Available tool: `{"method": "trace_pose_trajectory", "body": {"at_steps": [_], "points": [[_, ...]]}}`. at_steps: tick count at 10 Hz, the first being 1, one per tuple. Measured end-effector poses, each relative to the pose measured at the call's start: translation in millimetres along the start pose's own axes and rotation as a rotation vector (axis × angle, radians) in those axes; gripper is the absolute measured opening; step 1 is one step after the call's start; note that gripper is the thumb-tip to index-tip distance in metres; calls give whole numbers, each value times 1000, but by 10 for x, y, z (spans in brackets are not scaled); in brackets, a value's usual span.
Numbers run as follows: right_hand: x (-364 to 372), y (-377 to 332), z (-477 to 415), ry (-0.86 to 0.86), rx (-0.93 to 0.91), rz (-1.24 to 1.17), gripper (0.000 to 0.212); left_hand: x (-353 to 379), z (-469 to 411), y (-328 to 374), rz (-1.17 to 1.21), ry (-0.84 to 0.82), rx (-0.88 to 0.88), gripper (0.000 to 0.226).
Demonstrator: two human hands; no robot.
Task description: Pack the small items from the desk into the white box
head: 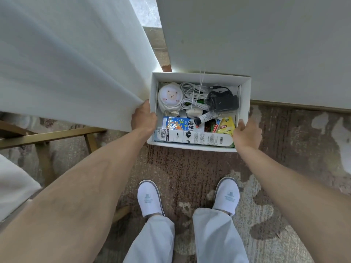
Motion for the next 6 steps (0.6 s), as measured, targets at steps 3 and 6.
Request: {"method": "trace_pose_trajectory", "body": {"at_steps": [3,6], "points": [[29,11,-25,-24,99,-1,27,3,-112,80,-84,-19,39,9],[-861,-241,338,-292,134,31,40,-615,428,384,158,-239,-109,53]]}}
Point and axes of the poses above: each hand's wrist, its own z-axis away from the middle knuckle, its own x-axis out of the palm, y = z × x, the point moved 1 cm from there along -z, towards the middle knuckle, and after that the axes turned 15 degrees about x, right-handed, at the moved point
